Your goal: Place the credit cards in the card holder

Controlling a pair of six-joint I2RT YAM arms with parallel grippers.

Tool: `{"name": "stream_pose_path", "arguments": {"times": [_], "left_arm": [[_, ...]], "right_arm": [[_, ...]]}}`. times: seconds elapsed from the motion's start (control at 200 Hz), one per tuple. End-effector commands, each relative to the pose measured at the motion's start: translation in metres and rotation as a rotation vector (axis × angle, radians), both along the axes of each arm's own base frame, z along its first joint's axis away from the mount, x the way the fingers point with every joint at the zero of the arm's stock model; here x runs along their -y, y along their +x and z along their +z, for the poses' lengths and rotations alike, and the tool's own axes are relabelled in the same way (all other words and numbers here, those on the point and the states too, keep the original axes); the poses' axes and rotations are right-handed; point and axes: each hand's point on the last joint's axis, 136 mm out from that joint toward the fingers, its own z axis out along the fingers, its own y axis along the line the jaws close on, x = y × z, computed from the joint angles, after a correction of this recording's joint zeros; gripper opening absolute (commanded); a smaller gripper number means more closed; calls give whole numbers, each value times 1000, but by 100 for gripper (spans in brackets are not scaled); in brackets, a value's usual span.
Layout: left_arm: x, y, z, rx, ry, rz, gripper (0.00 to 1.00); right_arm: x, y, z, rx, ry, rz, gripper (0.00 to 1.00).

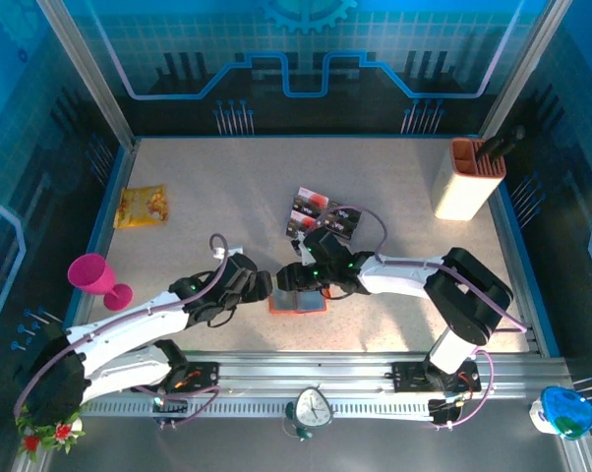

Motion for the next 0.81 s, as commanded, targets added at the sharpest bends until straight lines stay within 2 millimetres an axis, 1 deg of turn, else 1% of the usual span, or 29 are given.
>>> {"name": "stream_pose_path", "arguments": {"times": [0.0, 0.07, 0.14, 0.215, 0.255, 0.345, 0.37, 0.38, 0.395, 0.47, 0.535, 0.54, 0.63, 0.8], "left_arm": [[11, 3, 0, -10, -35, -23, 82], [17, 5, 0, -17, -45, -42, 82], [25, 7, 0, -25, -58, -65, 82], [32, 8, -2, -40, -64, -84, 83], [35, 9, -5, -53, -60, -89, 83], [37, 8, -13, -78, -46, -94, 83], [37, 7, -15, -82, -41, -93, 83], [37, 7, -16, -84, -39, -92, 83], [37, 7, -17, -86, -37, -92, 83], [36, 6, -23, -95, -29, -88, 84], [35, 5, -26, -99, -26, -82, 84], [35, 5, -26, -99, -26, -83, 84], [33, 4, -29, -100, -18, -77, 84], [29, 4, -30, -98, 0, -74, 84]], "right_arm": [[9, 5, 2, 5, 16, -35, 43], [16, 9, 3, 10, 22, -61, 42], [23, 14, 7, 18, 29, -69, 42], [33, 22, 18, 50, 24, -73, 42], [42, 27, 24, 74, 1, -77, 42], [65, 42, 43, 157, -96, -78, 42], [76, 44, 42, 173, -150, -77, 42], [76, 48, 50, 192, -156, -76, 42], [80, 52, 54, 213, -180, -73, 42], [100, 63, 63, 266, -316, -40, 42], [110, 70, 67, 304, -426, 8, 42], [110, 72, 70, 313, -428, 10, 42], [117, 81, 70, 335, -538, 71, 42], [118, 93, 61, 348, -689, 172, 39]]}}
